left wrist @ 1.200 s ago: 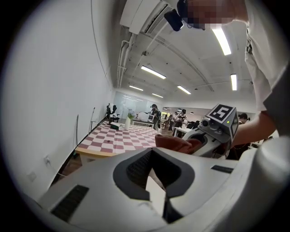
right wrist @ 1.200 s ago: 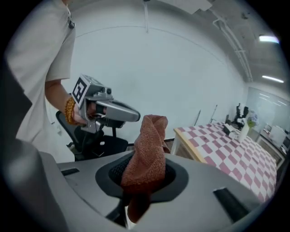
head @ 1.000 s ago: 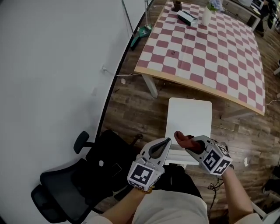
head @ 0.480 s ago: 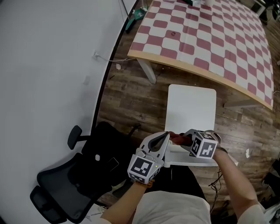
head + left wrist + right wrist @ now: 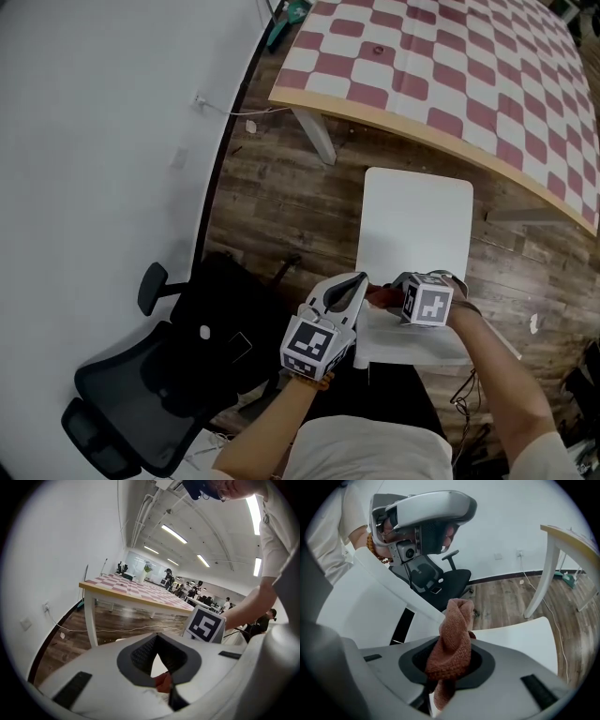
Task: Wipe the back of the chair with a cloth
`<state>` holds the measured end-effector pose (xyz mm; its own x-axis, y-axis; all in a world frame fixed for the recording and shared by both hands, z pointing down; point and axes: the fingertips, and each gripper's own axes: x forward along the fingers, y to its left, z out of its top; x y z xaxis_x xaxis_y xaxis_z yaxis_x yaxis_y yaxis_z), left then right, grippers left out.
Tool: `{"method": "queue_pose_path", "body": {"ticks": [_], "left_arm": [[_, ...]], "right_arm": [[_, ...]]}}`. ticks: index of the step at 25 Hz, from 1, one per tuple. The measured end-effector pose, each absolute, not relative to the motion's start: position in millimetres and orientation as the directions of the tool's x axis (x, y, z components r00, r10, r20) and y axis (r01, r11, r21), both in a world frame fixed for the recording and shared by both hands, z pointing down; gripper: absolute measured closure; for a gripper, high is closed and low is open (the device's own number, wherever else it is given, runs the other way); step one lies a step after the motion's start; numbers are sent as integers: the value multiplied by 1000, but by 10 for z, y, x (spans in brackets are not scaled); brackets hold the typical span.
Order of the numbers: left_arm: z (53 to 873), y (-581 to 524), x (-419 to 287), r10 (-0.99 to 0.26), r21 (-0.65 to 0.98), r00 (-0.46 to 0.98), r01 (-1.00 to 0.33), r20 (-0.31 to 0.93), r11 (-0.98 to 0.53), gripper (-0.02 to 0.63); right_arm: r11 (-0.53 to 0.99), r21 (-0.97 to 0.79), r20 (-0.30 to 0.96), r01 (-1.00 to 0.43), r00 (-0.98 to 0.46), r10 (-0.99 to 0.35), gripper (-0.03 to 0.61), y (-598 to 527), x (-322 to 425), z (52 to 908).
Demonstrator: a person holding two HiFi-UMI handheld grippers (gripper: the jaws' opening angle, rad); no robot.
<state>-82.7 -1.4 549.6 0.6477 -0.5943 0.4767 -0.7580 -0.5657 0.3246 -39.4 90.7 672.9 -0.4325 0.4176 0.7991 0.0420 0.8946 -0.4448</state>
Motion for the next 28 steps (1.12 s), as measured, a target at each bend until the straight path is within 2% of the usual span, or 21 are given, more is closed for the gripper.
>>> {"method": "queue_pose_path", "body": {"ticks": [13, 28], "left_arm": [[5734, 30, -822, -573, 346, 653, -753, 495, -559, 604], [5526, 162, -823, -575, 349, 653, -753, 493, -557, 604]], "right_arm": [[839, -536, 759, 91, -384, 526, 477, 1153, -405, 7061], [828, -541, 727, 148, -413, 549, 477, 1229, -456, 6572]]}}
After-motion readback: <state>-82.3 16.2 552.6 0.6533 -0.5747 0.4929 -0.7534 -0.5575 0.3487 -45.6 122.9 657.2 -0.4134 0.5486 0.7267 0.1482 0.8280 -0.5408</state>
